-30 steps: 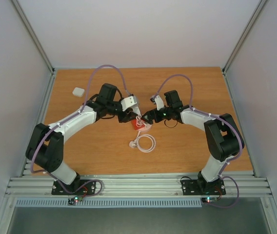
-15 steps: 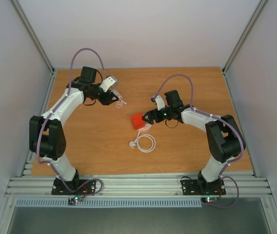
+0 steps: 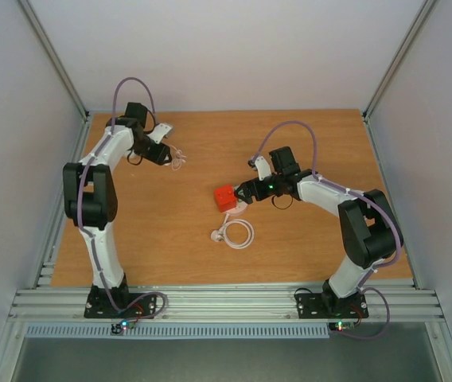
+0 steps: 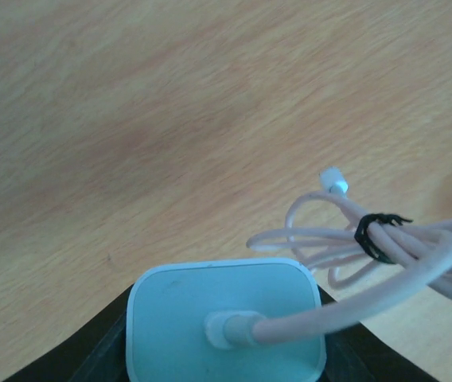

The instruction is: Pull the plug off the socket

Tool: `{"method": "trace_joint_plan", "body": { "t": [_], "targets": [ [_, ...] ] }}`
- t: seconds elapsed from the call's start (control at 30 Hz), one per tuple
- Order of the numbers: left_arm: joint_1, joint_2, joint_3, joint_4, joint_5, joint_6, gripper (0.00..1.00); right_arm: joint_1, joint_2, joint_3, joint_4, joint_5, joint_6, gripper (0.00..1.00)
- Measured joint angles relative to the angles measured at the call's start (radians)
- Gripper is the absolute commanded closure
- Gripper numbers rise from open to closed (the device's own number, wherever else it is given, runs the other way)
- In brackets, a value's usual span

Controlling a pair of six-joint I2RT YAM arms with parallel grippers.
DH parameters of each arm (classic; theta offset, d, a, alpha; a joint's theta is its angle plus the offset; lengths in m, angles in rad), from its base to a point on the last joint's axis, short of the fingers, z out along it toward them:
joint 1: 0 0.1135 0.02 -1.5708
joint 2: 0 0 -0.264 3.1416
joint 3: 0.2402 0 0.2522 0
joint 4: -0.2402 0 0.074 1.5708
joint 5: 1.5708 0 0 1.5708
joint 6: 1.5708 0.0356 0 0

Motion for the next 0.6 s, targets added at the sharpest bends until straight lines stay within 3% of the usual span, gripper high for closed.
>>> {"method": "trace_joint_plan", "body": {
  "t": [0.4, 0.6],
  "targets": [
    [0.003, 0.252, 0.229, -0.131, -0.14, -0.065, 0.87, -0.002, -0.034, 0.015, -0.073, 0.012, -0.015, 0.05],
    [0.012, 0.317, 0.311, -0.154, -0.207, -0.106, 0.79, -0.002, -0.059, 0.024, -0.084, 0.008, -0.02, 0.05]
  ]
}}
